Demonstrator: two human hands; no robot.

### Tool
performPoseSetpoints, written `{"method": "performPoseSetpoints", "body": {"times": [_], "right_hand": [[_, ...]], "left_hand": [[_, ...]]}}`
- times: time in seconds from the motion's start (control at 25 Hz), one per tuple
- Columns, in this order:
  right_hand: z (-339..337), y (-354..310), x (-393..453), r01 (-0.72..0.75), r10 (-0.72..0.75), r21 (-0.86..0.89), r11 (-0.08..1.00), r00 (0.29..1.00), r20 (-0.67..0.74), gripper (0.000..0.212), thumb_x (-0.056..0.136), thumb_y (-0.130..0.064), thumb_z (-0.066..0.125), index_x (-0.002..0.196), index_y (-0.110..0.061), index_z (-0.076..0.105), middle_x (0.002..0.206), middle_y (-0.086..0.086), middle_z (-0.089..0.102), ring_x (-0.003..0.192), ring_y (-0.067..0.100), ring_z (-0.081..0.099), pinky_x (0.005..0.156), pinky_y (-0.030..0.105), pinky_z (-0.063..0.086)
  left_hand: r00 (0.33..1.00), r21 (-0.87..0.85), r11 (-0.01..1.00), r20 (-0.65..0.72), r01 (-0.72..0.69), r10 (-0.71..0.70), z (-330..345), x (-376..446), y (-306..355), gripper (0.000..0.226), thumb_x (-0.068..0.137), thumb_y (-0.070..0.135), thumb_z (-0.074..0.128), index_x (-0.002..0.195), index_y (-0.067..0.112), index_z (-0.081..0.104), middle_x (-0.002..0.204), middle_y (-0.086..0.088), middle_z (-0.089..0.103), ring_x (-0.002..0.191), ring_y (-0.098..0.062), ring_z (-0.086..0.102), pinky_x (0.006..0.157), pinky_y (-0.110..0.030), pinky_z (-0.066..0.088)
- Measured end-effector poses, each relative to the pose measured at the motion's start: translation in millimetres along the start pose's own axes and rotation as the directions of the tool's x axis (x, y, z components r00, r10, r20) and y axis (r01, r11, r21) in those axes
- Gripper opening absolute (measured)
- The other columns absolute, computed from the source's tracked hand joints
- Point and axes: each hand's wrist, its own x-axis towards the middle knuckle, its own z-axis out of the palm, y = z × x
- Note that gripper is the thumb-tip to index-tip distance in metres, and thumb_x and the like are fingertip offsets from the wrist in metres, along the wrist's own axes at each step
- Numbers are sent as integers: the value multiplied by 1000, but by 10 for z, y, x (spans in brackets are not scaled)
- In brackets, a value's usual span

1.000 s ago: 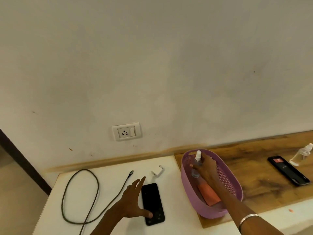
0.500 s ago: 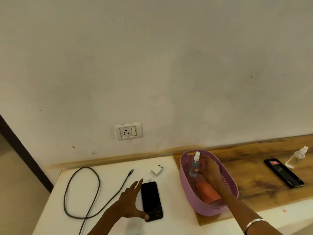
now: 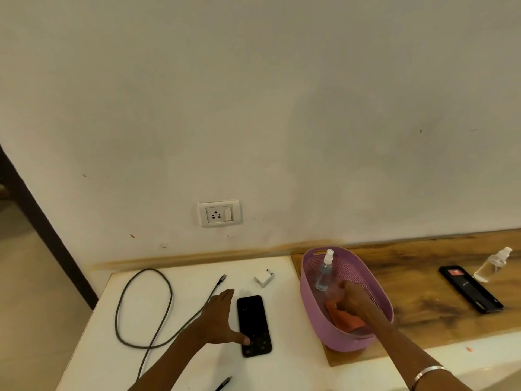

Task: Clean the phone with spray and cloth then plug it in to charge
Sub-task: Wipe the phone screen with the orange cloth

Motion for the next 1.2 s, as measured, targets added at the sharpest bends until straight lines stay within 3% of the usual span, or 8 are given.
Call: {"method": "performPoseSetpoints", "body": {"times": [0.24,0.52,0.72,0.8,0.88,1.0,1.08,1.2], "right_hand": [[111,-9,41,-60,61,-122,991,998,-1,40,90,-20,61,129,-19,51,114,4,64,97,19,61,80,24,48],[178,35,82,-66,54,-252,966,997,-55,47,87,-18,66,130,-12,48,120,7,62,110,22,62,92,29,52],[96,37,-30,-13,-27,-267,964,989,-146,19,95,-18,54,109,-10,65,98,4,69,89,18,68,78,23,54],[-77,-20,-119,-14,-42,-263,965,978,-206,18,94,-22,55,98,-12,69,89,2,70,81,17,68,74,24,56],[-339,-141,-213,39,-103,-266,963,968,-228,20,89,-29,61,81,-13,70,73,-1,67,68,16,65,59,21,52],[-736,-432,-464,81,-135,-165,983,927,-350,27,77,-44,72,64,-21,63,57,-8,57,53,12,54,43,20,31],[-867,-671,-616,142,-153,-57,988,891,-428,20,75,-43,76,77,-25,66,70,-8,66,60,11,59,45,20,34],[-761,-1046,-702,274,-237,33,961,879,-414,15,87,-26,69,89,-26,54,76,-11,66,61,6,60,48,19,44]], "left_hand": [[999,24,999,46,21,-22,236,94,-144,155,49,78,78,157,13,-13,167,-5,-8,153,-33,-4,125,-48,8],[999,13,1000,48,6,-7,369,153,-197,159,42,75,82,157,16,-11,166,0,-3,152,-33,1,125,-48,10],[1000,1,1000,29,-2,2,385,156,-163,159,40,76,81,157,18,-9,165,2,1,151,-32,3,123,-48,9],[1000,-12,1000,27,-6,6,420,124,-138,159,39,76,81,157,19,-9,164,3,4,150,-30,5,123,-48,10],[1000,-14,1000,25,-1,2,444,84,-110,159,39,77,81,156,18,-9,164,4,4,150,-30,6,124,-48,11],[1000,-26,1000,23,7,-6,440,51,-104,160,39,77,80,156,17,-10,163,2,5,149,-29,9,124,-47,15],[1000,-28,1000,20,8,-8,412,59,-97,161,38,77,80,156,15,-10,163,0,6,149,-29,11,124,-46,16],[1000,-24,1000,28,7,-6,390,65,-73,161,37,78,79,156,17,-9,163,1,5,148,-29,11,123,-46,16]]}}
